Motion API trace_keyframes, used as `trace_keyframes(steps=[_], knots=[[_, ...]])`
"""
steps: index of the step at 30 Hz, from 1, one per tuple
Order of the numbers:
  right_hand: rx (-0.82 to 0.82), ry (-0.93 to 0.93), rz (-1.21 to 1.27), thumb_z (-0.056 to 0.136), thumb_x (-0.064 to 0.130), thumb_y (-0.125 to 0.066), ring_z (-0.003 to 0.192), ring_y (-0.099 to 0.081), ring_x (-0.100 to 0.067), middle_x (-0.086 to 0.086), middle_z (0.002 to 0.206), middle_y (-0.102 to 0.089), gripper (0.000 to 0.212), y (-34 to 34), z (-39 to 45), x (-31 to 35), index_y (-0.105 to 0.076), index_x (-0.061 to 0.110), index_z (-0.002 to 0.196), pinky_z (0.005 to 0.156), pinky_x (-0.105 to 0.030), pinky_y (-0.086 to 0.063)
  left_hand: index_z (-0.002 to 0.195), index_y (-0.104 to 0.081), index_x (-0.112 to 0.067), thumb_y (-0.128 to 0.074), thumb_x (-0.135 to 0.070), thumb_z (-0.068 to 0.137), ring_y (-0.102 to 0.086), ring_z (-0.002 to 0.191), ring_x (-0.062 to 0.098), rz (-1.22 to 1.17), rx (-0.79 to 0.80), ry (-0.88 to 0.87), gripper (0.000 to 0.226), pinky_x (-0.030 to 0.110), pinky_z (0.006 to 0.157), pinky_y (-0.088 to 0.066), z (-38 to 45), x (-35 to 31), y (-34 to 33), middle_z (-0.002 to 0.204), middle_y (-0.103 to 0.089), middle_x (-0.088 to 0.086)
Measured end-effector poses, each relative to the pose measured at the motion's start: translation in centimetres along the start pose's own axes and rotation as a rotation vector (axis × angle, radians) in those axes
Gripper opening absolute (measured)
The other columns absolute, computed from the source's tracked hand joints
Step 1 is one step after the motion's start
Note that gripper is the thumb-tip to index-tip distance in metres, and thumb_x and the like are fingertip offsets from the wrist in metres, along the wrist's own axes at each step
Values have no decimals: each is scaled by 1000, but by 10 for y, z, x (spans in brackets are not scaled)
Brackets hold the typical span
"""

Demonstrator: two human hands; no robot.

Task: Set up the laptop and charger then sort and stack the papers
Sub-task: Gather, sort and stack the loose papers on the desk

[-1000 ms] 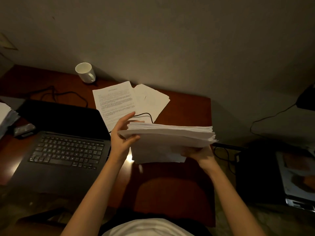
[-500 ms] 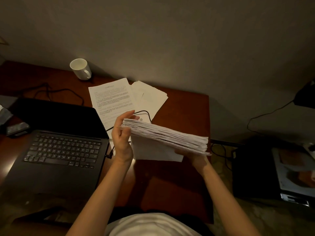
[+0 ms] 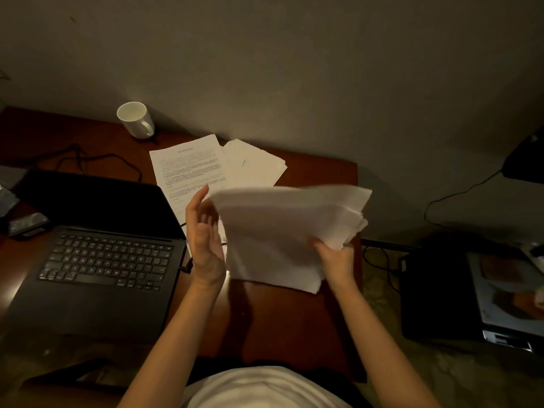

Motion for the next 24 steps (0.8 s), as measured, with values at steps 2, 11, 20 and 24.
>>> trace_keyframes(steps=[2, 11, 20, 24], knots=[[-68, -6, 78, 76, -3, -73, 70, -63, -2, 6, 81, -65, 21, 4, 1, 6, -65, 8, 92, 56, -11, -50, 135, -41, -18, -62, -68, 73, -53, 118, 13, 176, -55, 37, 82, 23, 99, -40, -2, 15, 18, 124, -55, 2], [-96, -349, 482, 79, 14, -73, 104, -64, -25, -10, 113, -67, 38, -12, -2, -24, -64, 5, 115, 92, -40, -51, 146, -31, -5, -69, -35, 78, -49, 124, 32, 22, -165, 678, 83, 44, 100, -41, -52, 126, 59, 140, -47, 15], [-149, -817, 374, 82, 15, -72, 85, -64, -32, -16, 105, -65, 22, -15, -44, -130, -63, 2, 97, 72, -48, -54, 118, -55, -10, -71, -17, 83, -65, 92, 23, 50, -248, 979, 39, 37, 73, -54, -95, 171, 77, 109, -66, 7], [-116, -982, 211, 80, 13, -75, 96, -63, -35, -22, 117, -63, 42, -1, -67, -167, -59, -1, 116, 76, -49, -53, 118, -56, -11, -70, -2, 82, -63, 100, 29, 254, -275, 968, 40, 43, 85, -51, -109, 186, 105, 110, -65, 10]])
Point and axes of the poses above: each hand's wrist, its own z-axis towards the middle knuckle, its own y-axis out of the back of the hand, x = y × z, the point moved 9 cm from there along z, towards the middle knuckle
